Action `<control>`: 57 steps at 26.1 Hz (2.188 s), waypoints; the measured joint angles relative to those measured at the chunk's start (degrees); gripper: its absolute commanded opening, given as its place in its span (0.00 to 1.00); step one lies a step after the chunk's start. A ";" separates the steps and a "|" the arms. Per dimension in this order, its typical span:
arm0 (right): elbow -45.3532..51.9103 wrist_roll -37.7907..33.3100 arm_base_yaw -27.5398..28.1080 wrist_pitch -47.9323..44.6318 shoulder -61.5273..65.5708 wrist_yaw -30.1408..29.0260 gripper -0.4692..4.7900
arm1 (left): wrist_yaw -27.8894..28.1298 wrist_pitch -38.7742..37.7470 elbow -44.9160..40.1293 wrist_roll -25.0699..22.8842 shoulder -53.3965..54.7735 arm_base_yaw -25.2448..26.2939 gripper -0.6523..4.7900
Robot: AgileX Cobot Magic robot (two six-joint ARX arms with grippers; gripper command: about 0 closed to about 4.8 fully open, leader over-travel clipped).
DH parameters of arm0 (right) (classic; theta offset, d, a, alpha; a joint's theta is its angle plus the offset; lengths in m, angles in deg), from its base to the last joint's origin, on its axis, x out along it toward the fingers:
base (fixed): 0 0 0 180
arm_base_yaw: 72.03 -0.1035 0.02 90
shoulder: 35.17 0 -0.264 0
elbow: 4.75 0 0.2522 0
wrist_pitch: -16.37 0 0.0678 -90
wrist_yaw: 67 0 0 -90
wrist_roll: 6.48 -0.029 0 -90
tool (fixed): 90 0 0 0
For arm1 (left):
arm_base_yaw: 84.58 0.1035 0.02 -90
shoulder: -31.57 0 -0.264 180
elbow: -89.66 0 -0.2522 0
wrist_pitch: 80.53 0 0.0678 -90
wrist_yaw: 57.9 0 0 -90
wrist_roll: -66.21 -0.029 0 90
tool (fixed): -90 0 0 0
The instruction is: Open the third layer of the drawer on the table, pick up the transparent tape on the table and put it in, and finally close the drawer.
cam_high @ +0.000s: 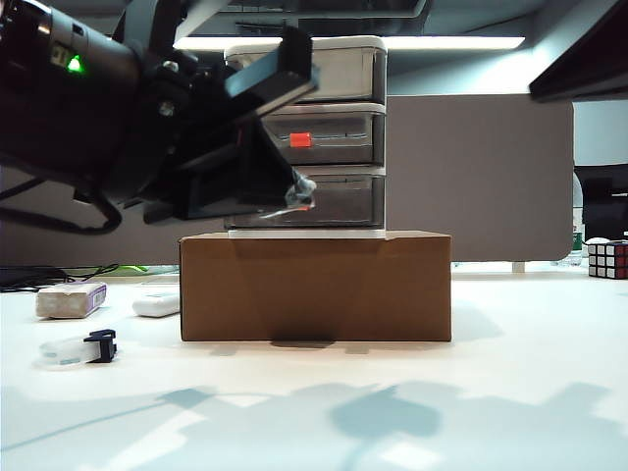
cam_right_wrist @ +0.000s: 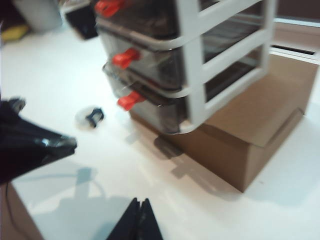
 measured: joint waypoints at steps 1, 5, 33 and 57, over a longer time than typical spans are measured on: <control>-0.22 1.18 -0.61 -0.11 1.01 -0.94 0.08 | 0.00 0.26 0.00 0.00 0.00 0.02 0.17; -1.55 3.45 -3.48 -1.11 6.43 -3.32 0.08 | 2.67 2.08 0.33 0.02 0.57 0.13 0.17; -9.92 3.63 -4.98 -10.23 26.97 -2.69 0.08 | 41.24 14.21 11.93 1.11 24.02 -6.64 0.46; -9.92 3.65 -5.01 -12.76 26.99 -2.69 0.08 | 37.20 16.13 12.00 1.31 24.11 -5.62 0.45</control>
